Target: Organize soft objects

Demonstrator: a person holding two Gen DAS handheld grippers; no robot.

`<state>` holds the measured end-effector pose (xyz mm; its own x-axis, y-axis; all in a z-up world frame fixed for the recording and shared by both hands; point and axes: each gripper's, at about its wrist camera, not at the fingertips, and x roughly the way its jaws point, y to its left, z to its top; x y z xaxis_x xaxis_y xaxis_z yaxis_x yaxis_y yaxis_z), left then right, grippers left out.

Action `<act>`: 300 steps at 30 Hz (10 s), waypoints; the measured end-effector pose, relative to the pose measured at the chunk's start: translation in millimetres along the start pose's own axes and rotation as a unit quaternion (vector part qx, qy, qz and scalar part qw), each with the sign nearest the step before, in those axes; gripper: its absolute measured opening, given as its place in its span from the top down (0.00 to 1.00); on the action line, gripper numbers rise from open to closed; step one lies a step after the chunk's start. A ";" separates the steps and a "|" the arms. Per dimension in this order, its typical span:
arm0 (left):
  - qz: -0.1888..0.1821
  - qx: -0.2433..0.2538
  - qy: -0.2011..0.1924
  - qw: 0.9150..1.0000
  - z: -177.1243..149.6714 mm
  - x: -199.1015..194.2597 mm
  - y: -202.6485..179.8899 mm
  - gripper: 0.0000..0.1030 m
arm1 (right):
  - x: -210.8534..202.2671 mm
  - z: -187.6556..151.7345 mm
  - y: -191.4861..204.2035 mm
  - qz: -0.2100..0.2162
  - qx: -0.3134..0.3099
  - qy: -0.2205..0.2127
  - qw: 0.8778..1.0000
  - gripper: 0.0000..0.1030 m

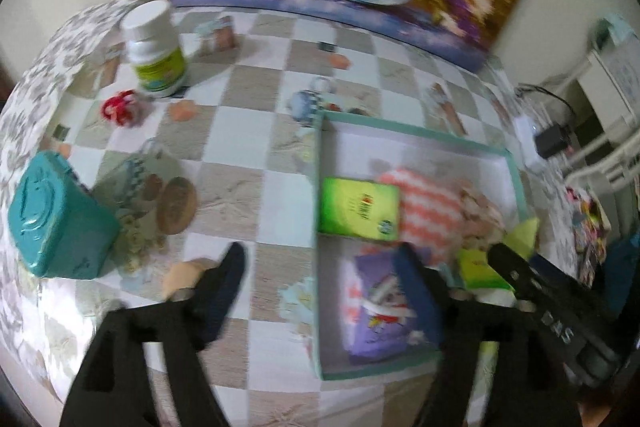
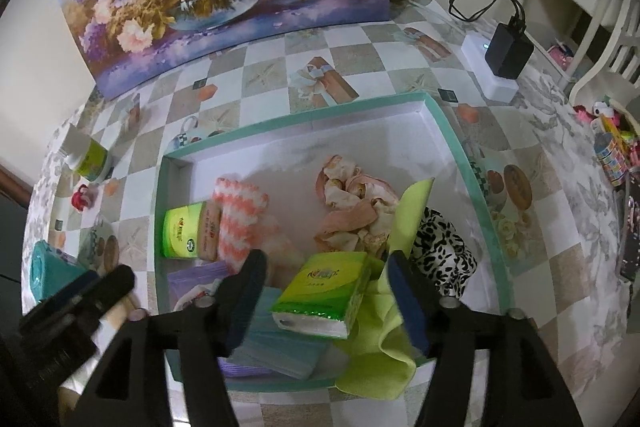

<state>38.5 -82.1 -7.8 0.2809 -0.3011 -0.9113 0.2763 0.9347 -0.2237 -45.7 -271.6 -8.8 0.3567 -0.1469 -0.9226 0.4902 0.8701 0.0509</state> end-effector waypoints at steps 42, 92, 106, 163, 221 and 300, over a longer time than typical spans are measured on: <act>0.145 -0.215 -0.089 0.962 5.6 -94.7 210.1 0.07 | -31.3 -45.2 168.5 0.094 -0.199 -0.047 0.974 0.00; 0.140 -0.310 -0.011 0.940 -21.6 -41.4 295.9 0.07 | 73.2 -82.3 236.2 0.068 -0.268 0.067 0.959 0.48; 0.134 -0.302 -0.016 0.944 -9.2 -42.2 299.5 0.07 | 65.3 -55.9 223.9 0.089 -0.231 0.053 0.968 0.48; 0.105 -0.088 0.090 0.986 113.7 23.8 181.0 0.78 | 0.1 21.2 159.5 0.143 -0.100 -0.047 0.984 0.48; -0.053 0.057 0.063 0.995 -19.1 14.9 -35.0 0.78 | 7.5 -1.0 -28.6 -0.006 0.053 -0.035 0.998 0.48; 0.110 -0.058 -0.034 0.992 -7.3 -25.6 46.0 0.08 | -22.5 -33.0 24.1 -0.044 -0.044 -0.051 0.997 0.00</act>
<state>37.2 -30.0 2.6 0.3843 -0.0963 -0.9182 0.0950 0.9934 -0.0645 -68.1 -231.7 0.6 0.3970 -0.2685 -0.8777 0.4529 0.8890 -0.0671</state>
